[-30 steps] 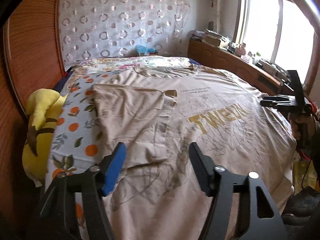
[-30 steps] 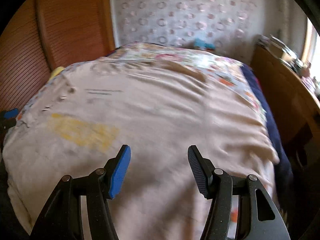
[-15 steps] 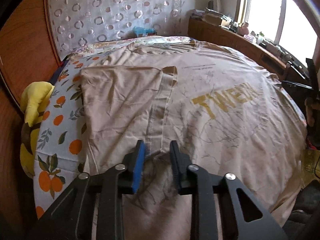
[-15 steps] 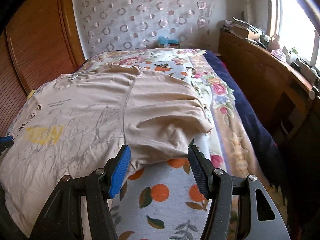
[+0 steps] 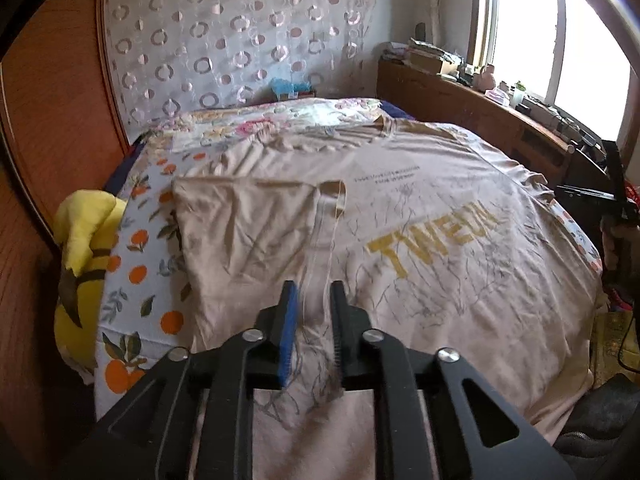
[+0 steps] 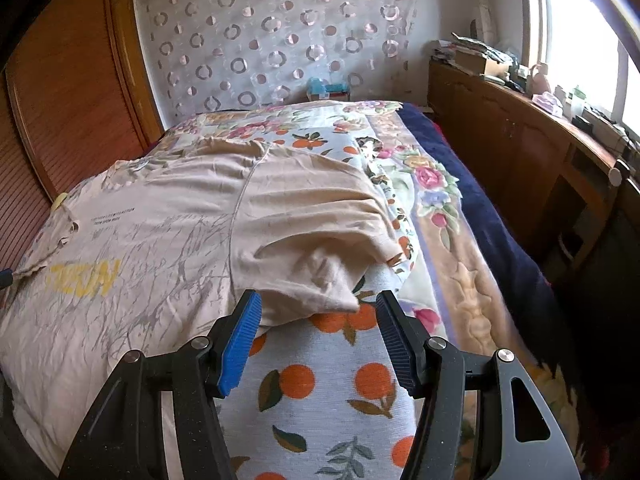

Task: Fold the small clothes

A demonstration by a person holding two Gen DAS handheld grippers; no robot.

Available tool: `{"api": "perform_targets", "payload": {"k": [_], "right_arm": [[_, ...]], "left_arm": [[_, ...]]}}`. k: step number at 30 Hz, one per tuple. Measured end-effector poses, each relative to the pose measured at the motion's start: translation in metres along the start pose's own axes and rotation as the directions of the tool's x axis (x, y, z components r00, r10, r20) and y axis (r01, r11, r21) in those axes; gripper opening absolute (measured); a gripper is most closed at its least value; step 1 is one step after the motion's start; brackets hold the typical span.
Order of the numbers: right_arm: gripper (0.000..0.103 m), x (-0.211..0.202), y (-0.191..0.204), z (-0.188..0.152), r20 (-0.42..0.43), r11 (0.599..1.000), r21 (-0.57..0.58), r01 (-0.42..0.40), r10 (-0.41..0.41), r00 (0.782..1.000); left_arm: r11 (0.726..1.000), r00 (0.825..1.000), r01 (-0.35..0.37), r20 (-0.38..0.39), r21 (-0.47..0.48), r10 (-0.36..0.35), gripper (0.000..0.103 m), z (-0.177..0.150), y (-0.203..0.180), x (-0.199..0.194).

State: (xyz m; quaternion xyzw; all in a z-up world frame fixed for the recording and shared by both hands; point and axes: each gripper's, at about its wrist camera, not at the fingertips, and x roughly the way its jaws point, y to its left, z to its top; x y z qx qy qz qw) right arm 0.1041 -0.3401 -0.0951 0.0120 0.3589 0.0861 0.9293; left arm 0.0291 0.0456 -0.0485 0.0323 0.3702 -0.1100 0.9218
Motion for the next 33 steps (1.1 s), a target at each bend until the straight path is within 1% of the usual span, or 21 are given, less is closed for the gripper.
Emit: {"api": "perform_targets", "payload": {"k": [1,3,4,5,6,8,11,15,25,30,32,33], "right_arm": [[0.061,-0.001,-0.002,0.000,0.001,1.000,0.002,0.003,-0.003,1.000],[0.061,-0.002,-0.006,0.000,0.001,1.000,0.003,0.010,-0.010,1.000],[0.061,-0.002,-0.008,0.001,0.001,1.000,0.004,0.014,-0.014,1.000],[0.061,-0.003,-0.010,0.001,0.002,1.000,0.004,0.017,-0.017,1.000],[0.061,-0.003,-0.011,0.002,0.001,1.000,0.004,0.019,-0.019,1.000],[0.061,-0.002,-0.014,0.003,-0.003,1.000,0.004,0.021,-0.021,1.000],[0.061,0.004,-0.017,0.008,-0.015,1.000,0.008,0.013,-0.013,1.000],[0.061,0.016,-0.020,0.015,-0.033,1.000,0.012,0.009,-0.009,0.999],[0.061,0.045,-0.028,0.035,-0.086,1.000,0.023,0.009,-0.007,0.996],[0.061,0.050,-0.028,0.039,-0.102,1.000,0.018,0.009,-0.008,0.995],[0.053,0.052,-0.027,0.039,-0.110,1.000,0.005,0.006,-0.005,0.994],[0.051,0.053,-0.025,0.038,-0.112,1.000,-0.007,0.001,-0.002,0.994]], "left_arm": [[1.000,1.000,0.002,0.010,0.003,-0.002,0.031,0.001,-0.001,-0.002],[1.000,0.999,0.012,0.033,0.006,-0.013,0.046,0.005,-0.002,-0.005],[1.000,0.999,0.017,0.044,0.008,-0.018,0.048,0.008,-0.003,-0.006],[1.000,0.998,0.017,0.053,0.010,-0.017,0.054,0.010,-0.004,-0.006],[1.000,0.998,0.016,0.057,0.013,-0.017,0.065,0.012,-0.004,-0.006],[1.000,0.998,0.020,0.066,0.009,-0.020,0.078,0.016,-0.005,-0.004],[0.999,0.996,0.035,0.080,-0.002,-0.035,0.078,0.021,-0.006,-0.001],[1.000,0.994,0.018,0.106,-0.014,-0.016,0.078,0.027,-0.009,0.001],[0.999,0.991,0.010,0.137,-0.039,-0.004,0.078,0.039,-0.016,0.001],[0.999,0.984,-0.006,0.178,-0.044,0.014,0.078,0.040,-0.020,-0.007],[0.999,0.982,-0.013,0.187,-0.045,0.021,0.078,0.041,-0.020,-0.010],[0.999,0.981,-0.014,0.191,-0.046,0.023,0.078,0.041,-0.020,-0.011]]}}
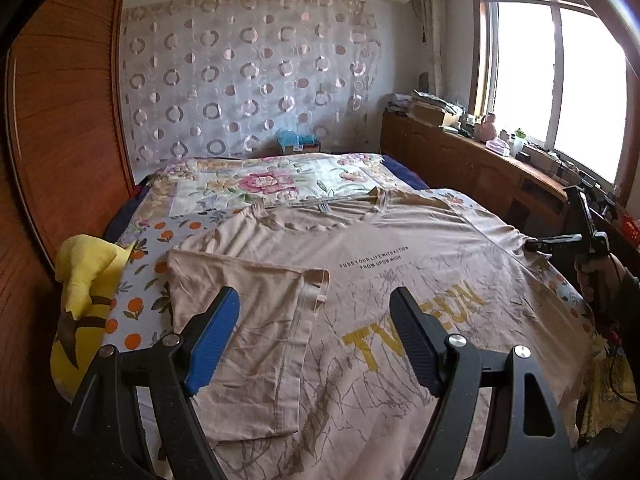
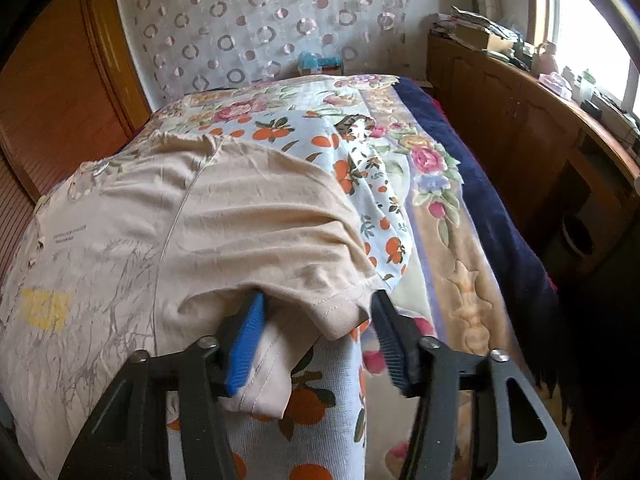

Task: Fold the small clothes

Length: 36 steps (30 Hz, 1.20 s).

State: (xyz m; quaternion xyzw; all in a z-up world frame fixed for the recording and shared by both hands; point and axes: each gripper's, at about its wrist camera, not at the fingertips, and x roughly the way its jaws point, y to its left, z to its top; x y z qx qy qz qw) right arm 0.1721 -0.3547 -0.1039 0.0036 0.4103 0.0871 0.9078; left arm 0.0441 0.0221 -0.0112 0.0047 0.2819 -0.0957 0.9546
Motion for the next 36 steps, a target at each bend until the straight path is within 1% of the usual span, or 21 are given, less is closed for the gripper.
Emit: {"api": "perform_targets", "payload": {"k": [2,6,7,8,9,11,12,15,19,22,24,27,29,32,34,36], "right_arm": [[0.045,0.001,0.005,0.000,0.000,0.999,-0.037,0.009,-0.009,1.000],[0.040,0.000,0.008,0.000,0.007,0.998,-0.066,0.021,-0.021,1.000],[0.035,-0.001,0.009,0.000,0.012,0.997,-0.077,0.031,-0.030,0.999],[0.023,-0.002,0.010,0.000,0.016,0.995,-0.087,0.040,-0.039,0.999],[0.016,-0.002,0.013,-0.001,0.020,0.994,-0.100,0.050,-0.048,0.999],[0.007,-0.003,0.015,-0.002,0.018,0.990,-0.126,0.056,-0.054,0.998],[0.006,-0.003,0.017,-0.002,0.017,0.989,-0.134,0.054,-0.053,0.998],[0.004,-0.007,0.023,-0.001,0.036,0.985,-0.153,0.079,-0.074,0.997],[0.003,-0.022,0.033,0.005,0.094,0.986,-0.154,0.071,-0.057,0.994],[0.003,-0.040,0.050,0.006,0.142,0.985,-0.169,0.037,-0.013,0.990],[0.003,-0.054,0.071,0.007,0.173,0.979,-0.202,0.006,0.030,0.984],[0.003,-0.068,0.102,0.001,0.194,0.966,-0.255,-0.049,0.100,0.976],[0.003,-0.072,0.123,-0.009,0.189,0.952,-0.290,-0.094,0.153,0.970],[0.003,-0.067,0.149,-0.028,0.142,0.932,-0.324,-0.160,0.216,0.966],[0.004,-0.060,0.160,-0.041,0.108,0.921,-0.340,-0.187,0.236,0.966],[0.004,-0.054,0.168,-0.051,0.083,0.915,-0.352,-0.196,0.239,0.967]], "left_arm": [[1.000,1.000,-0.005,0.010,0.000,0.005,0.078,0.000,0.000,-0.003],[1.000,1.000,-0.012,0.025,0.000,0.012,0.078,0.000,-0.002,-0.008],[1.000,1.000,-0.012,0.026,-0.001,0.012,0.078,-0.001,-0.002,-0.009],[1.000,1.000,-0.013,0.028,0.000,0.013,0.078,-0.001,-0.002,-0.010],[1.000,0.999,-0.014,0.030,0.000,0.014,0.078,-0.002,-0.002,-0.010],[1.000,0.999,-0.014,0.030,0.000,0.014,0.078,-0.002,-0.002,-0.010],[1.000,0.999,-0.014,0.030,-0.001,0.014,0.078,-0.002,-0.002,-0.010],[1.000,0.999,-0.016,0.028,-0.010,0.016,0.078,-0.004,-0.001,-0.011],[1.000,1.000,-0.019,0.021,-0.018,0.019,0.078,-0.008,0.002,-0.011],[0.999,1.000,-0.017,0.017,-0.027,0.018,0.078,-0.011,0.004,-0.009],[0.999,1.000,-0.015,0.016,-0.032,0.016,0.078,-0.013,0.004,-0.009],[0.999,1.000,-0.009,0.014,-0.041,0.010,0.078,-0.015,0.004,-0.008],[0.999,1.000,-0.008,0.009,-0.042,0.008,0.078,-0.017,0.004,-0.008],[0.999,1.000,-0.006,0.002,-0.043,0.006,0.078,-0.021,0.004,-0.006],[0.999,1.000,-0.005,-0.004,-0.046,0.005,0.078,-0.022,0.004,-0.005],[0.999,1.000,-0.003,-0.007,-0.047,0.003,0.078,-0.024,0.004,-0.004]]}}
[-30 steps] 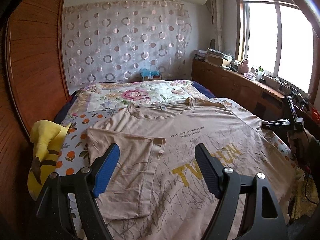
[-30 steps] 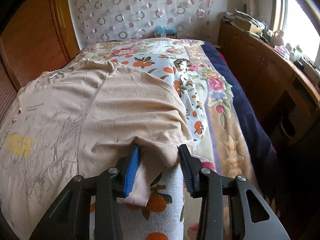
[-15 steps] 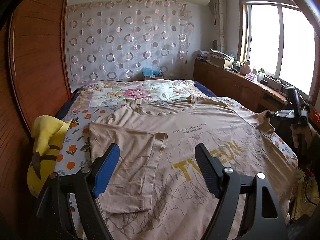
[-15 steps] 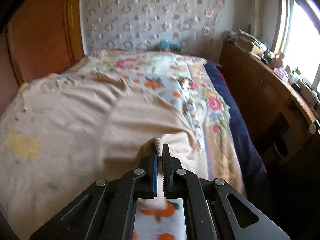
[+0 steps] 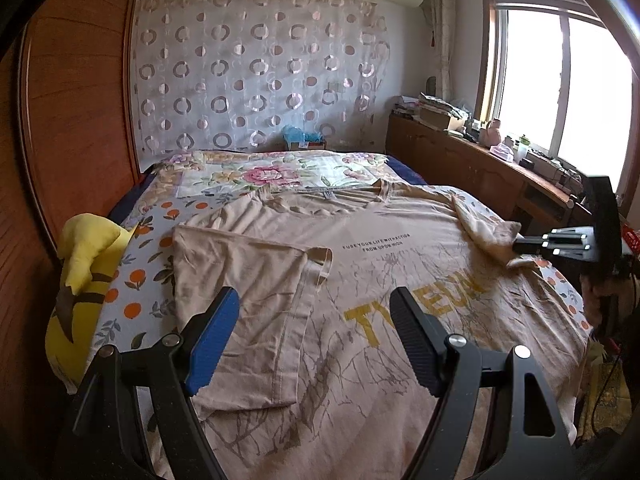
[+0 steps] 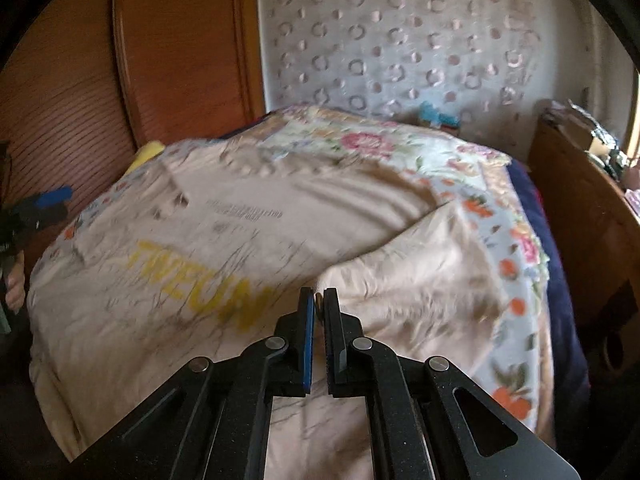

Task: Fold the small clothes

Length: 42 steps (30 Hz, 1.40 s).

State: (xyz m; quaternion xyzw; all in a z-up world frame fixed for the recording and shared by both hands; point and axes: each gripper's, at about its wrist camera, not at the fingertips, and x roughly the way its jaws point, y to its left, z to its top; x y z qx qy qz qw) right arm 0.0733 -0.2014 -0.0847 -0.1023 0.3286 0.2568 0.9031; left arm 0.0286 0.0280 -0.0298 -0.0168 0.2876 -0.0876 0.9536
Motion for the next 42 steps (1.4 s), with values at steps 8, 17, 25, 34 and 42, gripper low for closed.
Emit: {"api": "perform_targets", "payload": {"k": [8,17,25,34,42], "right_arm": [[0.040,-0.007,-0.023,0.002,0.011,0.998,0.034,0.057,-0.057,0.998],[0.044,-0.004,-0.075,-0.004,-0.022,0.971,0.154,0.181,-0.180,0.983],[0.044,0.021,-0.095,0.007,-0.055,0.953,0.250,0.171,-0.163,0.985],[0.002,0.044,-0.094,0.032,-0.070,0.974,0.208,0.089,-0.076,0.995],[0.002,0.037,-0.045,0.085,0.025,0.994,0.105,-0.033,0.031,0.999]], "left_arm": [[1.000,1.000,0.017,-0.012,0.002,-0.017,0.078,-0.005,-0.006,0.004],[0.999,0.999,0.033,-0.021,0.007,-0.033,0.078,-0.009,-0.013,0.006],[0.999,0.999,0.035,-0.029,0.009,-0.035,0.078,-0.012,-0.015,0.007],[0.999,0.999,0.033,-0.030,0.005,-0.033,0.078,-0.013,-0.015,0.009],[0.999,0.999,0.032,-0.028,-0.007,-0.033,0.078,-0.016,-0.010,0.008]]}}
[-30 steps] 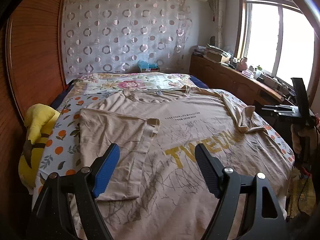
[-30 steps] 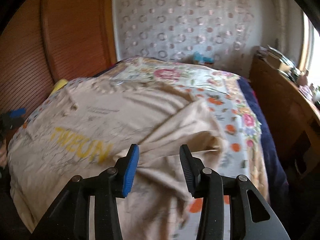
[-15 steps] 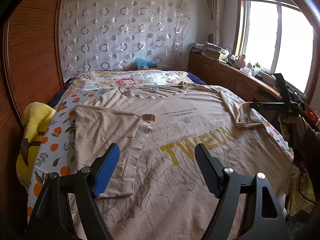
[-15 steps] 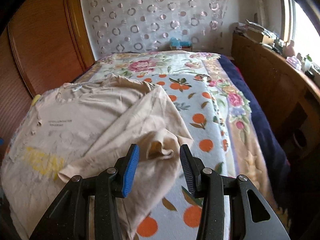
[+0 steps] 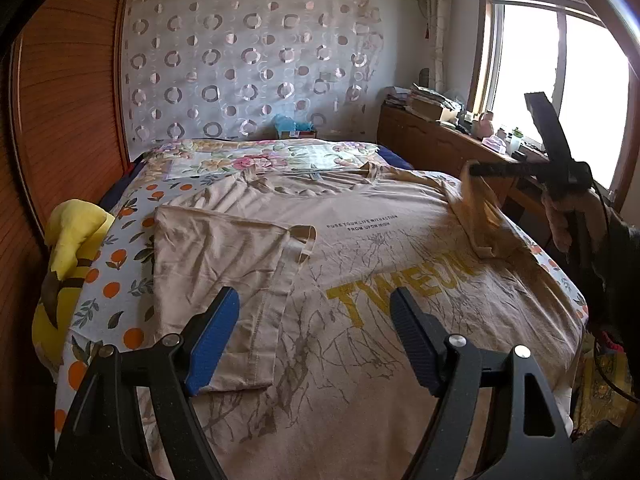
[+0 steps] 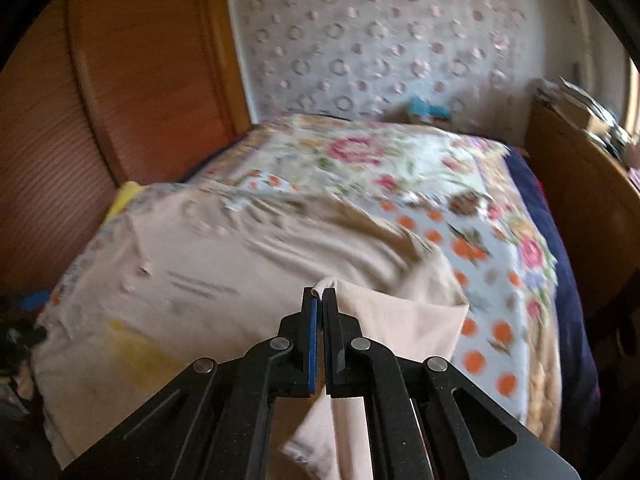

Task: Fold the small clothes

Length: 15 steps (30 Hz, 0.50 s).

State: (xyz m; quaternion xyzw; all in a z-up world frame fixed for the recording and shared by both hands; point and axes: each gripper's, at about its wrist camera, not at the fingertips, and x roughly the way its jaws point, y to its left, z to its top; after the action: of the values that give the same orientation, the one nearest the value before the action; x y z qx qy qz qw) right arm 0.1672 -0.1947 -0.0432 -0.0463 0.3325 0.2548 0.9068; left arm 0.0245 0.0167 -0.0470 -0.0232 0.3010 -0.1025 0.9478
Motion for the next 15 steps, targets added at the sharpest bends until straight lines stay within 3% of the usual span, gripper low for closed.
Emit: {"api": "perform_targets", "payload": {"k": [7,9,10,11,15], "right_arm": [[0.002,0.011,0.034,0.019,0.019,0.998,-0.028,-0.057,0.057,0.998],[0.012,0.004,0.028,0.012,0.030,0.999,-0.030,-0.037,0.038,0.999],[0.025,0.003,0.027,0.010,0.032,0.999,-0.028,-0.017,0.018,0.999],[0.030,0.004,0.024,0.007,0.034,1.000,-0.027,0.001,0.000,0.999],[0.030,-0.005,0.032,-0.014,0.023,0.998,-0.059,0.028,-0.027,0.999]], "left_arm": [[1.000,1.000,-0.001,0.004,-0.012,0.001,0.078,-0.002,0.006,-0.004],[1.000,1.000,-0.001,0.003,-0.015,0.001,0.078,-0.002,0.007,-0.004],[1.000,1.000,0.000,0.002,-0.016,0.000,0.078,-0.002,0.008,-0.003],[1.000,1.000,0.001,0.001,-0.017,-0.001,0.078,-0.002,0.008,-0.003],[1.000,1.000,0.009,-0.003,-0.014,-0.009,0.078,-0.002,0.007,-0.001]]}}
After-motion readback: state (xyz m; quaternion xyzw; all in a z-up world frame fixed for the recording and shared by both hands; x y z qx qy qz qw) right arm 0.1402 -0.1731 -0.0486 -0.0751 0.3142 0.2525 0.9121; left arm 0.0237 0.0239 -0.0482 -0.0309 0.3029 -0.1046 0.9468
